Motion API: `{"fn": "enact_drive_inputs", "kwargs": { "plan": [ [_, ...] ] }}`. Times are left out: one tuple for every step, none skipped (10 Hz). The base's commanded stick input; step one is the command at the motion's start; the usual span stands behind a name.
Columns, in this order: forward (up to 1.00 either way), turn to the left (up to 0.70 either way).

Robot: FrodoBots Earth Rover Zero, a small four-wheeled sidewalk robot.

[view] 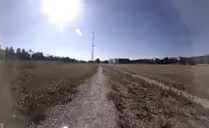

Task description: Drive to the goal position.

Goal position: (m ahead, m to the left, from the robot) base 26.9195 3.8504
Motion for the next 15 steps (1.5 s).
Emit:
{"fn": "enact_drive_inputs", "kwargs": {
  "plan": [
    [0.50, 0.00],
    [0.50, 0.00],
    [0.50, 0.00],
    [0.50, 0.00],
    [0.50, 0.00],
    [0.50, 0.00],
    [0.50, 0.00],
    [0.50, 0.00],
    [0.50, 0.00],
    [0.50, 0.00],
    [0.50, 0.00],
    [0.50, 0.00],
    [0.50, 0.00],
    [0.50, 0.00],
    [0.50, 0.00]
  ]
}}
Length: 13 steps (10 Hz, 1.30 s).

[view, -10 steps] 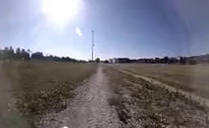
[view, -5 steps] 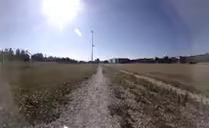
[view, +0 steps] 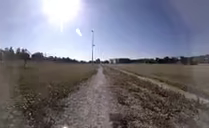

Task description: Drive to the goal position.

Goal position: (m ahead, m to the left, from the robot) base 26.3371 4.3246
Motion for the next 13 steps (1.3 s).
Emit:
{"fn": "enact_drive_inputs", "kwargs": {
  "plan": [
    [0.50, 0.00],
    [0.50, 0.00],
    [0.50, 0.00],
    [0.50, 0.00],
    [0.50, 0.00],
    [0.50, 0.00],
    [0.50, 0.00],
    [0.50, 0.00],
    [0.50, 0.00],
    [0.50, 0.00],
    [0.50, 0.00],
    [0.50, 0.00],
    [0.50, 0.00]
  ]
}}
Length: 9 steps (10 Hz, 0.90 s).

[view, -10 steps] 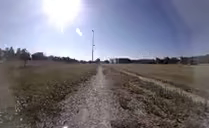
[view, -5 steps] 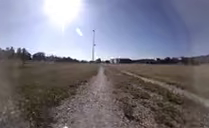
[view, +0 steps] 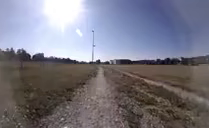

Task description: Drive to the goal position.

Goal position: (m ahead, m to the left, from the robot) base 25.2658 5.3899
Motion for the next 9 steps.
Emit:
{"fn": "enact_drive_inputs", "kwargs": {
  "plan": [
    [0.50, 0.00],
    [0.50, 0.00],
    [0.50, 0.00],
    [0.50, 0.00],
    [0.50, 0.00],
    [0.50, 0.00],
    [0.50, 0.00],
    [0.50, 0.00],
    [0.50, 0.00]
  ]
}}
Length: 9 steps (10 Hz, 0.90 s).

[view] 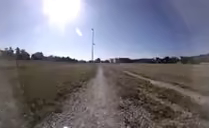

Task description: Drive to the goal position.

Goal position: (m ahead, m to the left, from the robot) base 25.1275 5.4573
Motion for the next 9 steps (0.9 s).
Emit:
{"fn": "enact_drive_inputs", "kwargs": {
  "plan": [
    [0.50, 0.00],
    [0.50, 0.00],
    [0.50, 0.00],
    [0.50, 0.00],
    [0.50, 0.00],
    [0.50, 0.00],
    [0.50, 0.00],
    [0.50, 0.00],
    [0.50, 0.00]
  ]
}}
